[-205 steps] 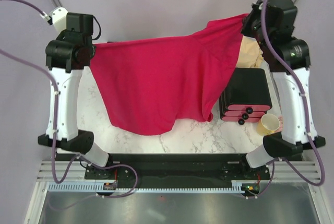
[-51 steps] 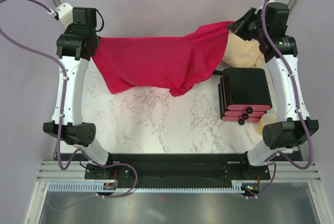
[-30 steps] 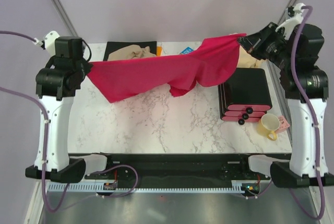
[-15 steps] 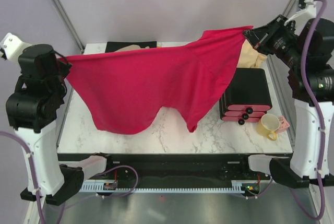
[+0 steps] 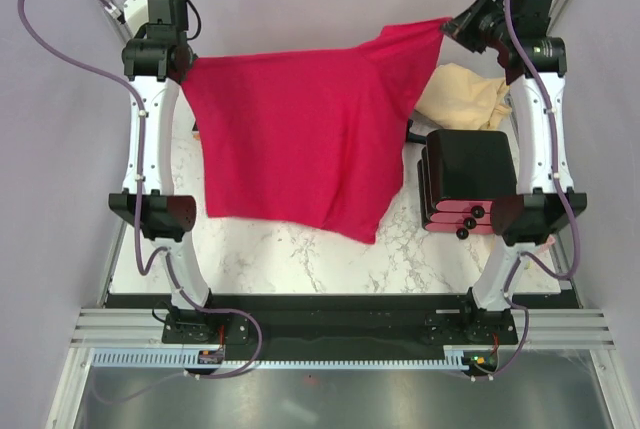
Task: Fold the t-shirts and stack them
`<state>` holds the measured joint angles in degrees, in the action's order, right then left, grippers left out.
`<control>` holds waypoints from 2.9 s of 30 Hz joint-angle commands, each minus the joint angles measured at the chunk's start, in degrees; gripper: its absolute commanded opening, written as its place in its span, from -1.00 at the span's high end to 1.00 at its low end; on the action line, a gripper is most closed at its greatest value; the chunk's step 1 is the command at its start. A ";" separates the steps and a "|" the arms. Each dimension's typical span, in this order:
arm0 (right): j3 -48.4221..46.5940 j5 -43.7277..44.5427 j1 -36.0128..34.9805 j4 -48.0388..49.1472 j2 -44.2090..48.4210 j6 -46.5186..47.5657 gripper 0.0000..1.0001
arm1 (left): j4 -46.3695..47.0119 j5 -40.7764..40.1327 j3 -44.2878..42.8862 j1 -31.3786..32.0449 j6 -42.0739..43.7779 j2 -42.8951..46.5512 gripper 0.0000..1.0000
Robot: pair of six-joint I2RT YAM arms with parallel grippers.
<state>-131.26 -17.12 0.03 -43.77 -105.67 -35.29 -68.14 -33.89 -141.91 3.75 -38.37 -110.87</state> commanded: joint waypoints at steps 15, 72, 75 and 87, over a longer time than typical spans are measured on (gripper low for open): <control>-6.65 0.69 5.68 8.18 -0.34 0.04 1.00 | 6.44 -2.94 -2.42 -3.31 7.70 4.42 0.96; 79.32 4.90 -6.89 -10.63 49.15 0.83 0.80 | -2.09 2.68 74.40 -2.43 -3.38 36.69 0.71; 79.32 5.79 -6.80 -12.47 49.42 0.75 0.68 | -2.52 4.53 76.60 -2.43 -2.59 39.32 0.57; 80.47 6.40 -6.89 -14.33 51.09 1.36 0.22 | -5.33 6.19 74.15 -2.43 -2.24 40.39 0.35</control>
<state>-48.56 -12.88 -6.81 -57.56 -55.42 -34.50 -72.27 -28.27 -63.18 1.61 -41.80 -69.93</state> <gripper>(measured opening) 0.386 0.309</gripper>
